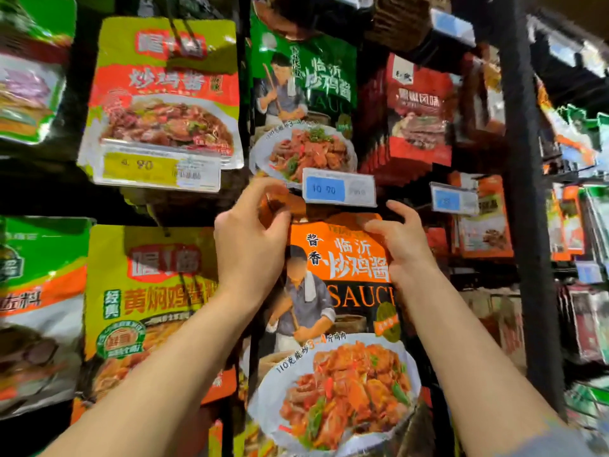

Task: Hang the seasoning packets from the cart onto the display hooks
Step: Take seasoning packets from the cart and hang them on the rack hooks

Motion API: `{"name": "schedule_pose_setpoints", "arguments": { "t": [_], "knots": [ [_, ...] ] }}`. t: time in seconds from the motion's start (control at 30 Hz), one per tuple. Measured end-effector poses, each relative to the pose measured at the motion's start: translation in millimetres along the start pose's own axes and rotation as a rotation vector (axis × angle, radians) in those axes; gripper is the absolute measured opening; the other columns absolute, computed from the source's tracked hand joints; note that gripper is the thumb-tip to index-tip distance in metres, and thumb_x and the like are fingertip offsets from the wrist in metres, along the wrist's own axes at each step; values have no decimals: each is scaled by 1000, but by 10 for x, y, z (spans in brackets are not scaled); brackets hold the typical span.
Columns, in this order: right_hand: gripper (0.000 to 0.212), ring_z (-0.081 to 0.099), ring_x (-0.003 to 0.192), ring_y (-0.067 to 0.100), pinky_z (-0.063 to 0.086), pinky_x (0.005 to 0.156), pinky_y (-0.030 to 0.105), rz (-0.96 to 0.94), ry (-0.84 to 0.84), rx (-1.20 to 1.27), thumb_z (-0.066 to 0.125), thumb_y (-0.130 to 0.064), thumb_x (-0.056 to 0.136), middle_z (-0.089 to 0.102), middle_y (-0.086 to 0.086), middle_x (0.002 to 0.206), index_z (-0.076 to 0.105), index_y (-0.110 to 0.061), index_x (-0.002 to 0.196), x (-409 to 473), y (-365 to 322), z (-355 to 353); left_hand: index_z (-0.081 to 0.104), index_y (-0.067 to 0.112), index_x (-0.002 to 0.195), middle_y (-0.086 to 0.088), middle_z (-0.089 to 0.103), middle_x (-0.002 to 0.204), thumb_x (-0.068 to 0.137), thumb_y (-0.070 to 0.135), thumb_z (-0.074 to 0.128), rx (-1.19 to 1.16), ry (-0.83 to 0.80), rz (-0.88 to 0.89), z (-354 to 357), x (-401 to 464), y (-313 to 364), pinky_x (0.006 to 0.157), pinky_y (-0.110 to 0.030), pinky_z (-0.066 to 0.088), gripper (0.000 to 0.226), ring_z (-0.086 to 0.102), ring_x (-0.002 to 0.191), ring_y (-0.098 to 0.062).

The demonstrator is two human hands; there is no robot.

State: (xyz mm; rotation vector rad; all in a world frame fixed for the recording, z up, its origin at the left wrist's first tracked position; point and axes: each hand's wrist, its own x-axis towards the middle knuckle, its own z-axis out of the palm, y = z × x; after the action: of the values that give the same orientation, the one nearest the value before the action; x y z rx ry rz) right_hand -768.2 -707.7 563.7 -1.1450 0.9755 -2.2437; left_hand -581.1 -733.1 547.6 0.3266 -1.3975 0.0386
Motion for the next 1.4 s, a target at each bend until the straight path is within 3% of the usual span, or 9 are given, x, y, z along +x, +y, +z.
{"name": "schedule_pose_setpoints", "arguments": {
  "t": [0.2, 0.4, 0.53, 0.63, 0.73, 0.87, 1.0, 1.23, 1.4],
  "knots": [
    [68, 66, 69, 25, 51, 51, 30, 64, -77, -81, 73, 3, 74, 61, 17, 103, 38, -23, 126, 163, 152, 30, 73, 22, 88, 24, 59, 70, 82, 13, 68, 67, 17, -102, 41, -37, -195, 61, -11, 38, 12, 53, 62, 8],
    [78, 56, 109, 30, 49, 92, 46, -95, -38, -330, 80, -25, 70, 50, 12, 126, 30, -37, 128, 201, 387, 71, 68, 34, 99, 11, 64, 80, 90, 34, 61, 243, -151, -220, -6, -91, -235, 70, -30, 45, 11, 61, 83, -15],
    [69, 31, 135, 19, 29, 107, 34, -723, -42, -838, 61, -48, 83, 34, 0, 144, 29, -32, 142, -509, 500, -211, 43, 46, 134, 13, 50, 122, 76, 53, 69, 287, -517, -245, -340, -351, -125, 83, -25, 42, 64, 48, 109, -5],
    [74, -5, 144, 7, 10, 117, 46, -647, -361, -1067, 36, -82, 72, 5, -19, 155, 16, -58, 139, -1035, 704, -308, 20, 55, 142, 23, 37, 133, 68, 53, 76, 197, -735, -287, -541, -654, -64, 89, -10, 35, 93, 37, 119, 6],
    [85, -14, 143, 6, 5, 116, 52, -541, -397, -1215, 23, -95, 61, -3, -17, 157, 6, -63, 138, -949, 731, -203, 21, 50, 146, 14, 38, 146, 73, 49, 73, 213, -696, -325, -481, -647, -185, 100, -28, 40, 89, 40, 131, -8],
    [92, 2, 144, 20, 18, 113, 52, -354, -504, -1263, 50, -82, 65, 7, -1, 157, 7, -56, 142, -586, 805, -5, 20, 38, 149, -8, 51, 134, 84, 47, 65, 531, -782, -306, -329, -568, -376, 81, -29, 38, 79, 49, 119, -27],
    [101, -2, 144, 29, 31, 108, 52, -352, -585, -1387, 62, -69, 71, -10, 0, 158, -4, -51, 145, -442, 1038, 57, 21, 37, 149, -5, 46, 133, 89, 50, 57, 666, -826, -267, -462, -745, -442, 92, -35, 43, 72, 47, 122, -26],
    [96, 1, 143, 29, 32, 106, 48, -384, -526, -1375, 63, -59, 79, -2, 3, 158, 0, -41, 148, -671, 1037, 76, 55, 31, 129, 8, 59, 123, 87, 48, 60, 540, -629, -102, -971, -959, -383, 87, -39, 52, 47, 57, 110, -13],
    [71, 13, 142, 11, 21, 112, 30, -619, -572, -1067, 65, -43, 84, 17, -9, 154, 29, -36, 144, -1411, 1052, 319, 69, 25, 110, 11, 70, 104, 84, 50, 50, 435, -509, -48, -1621, -1032, -202, 80, -35, 55, 40, 65, 95, -8]
  ]
}}
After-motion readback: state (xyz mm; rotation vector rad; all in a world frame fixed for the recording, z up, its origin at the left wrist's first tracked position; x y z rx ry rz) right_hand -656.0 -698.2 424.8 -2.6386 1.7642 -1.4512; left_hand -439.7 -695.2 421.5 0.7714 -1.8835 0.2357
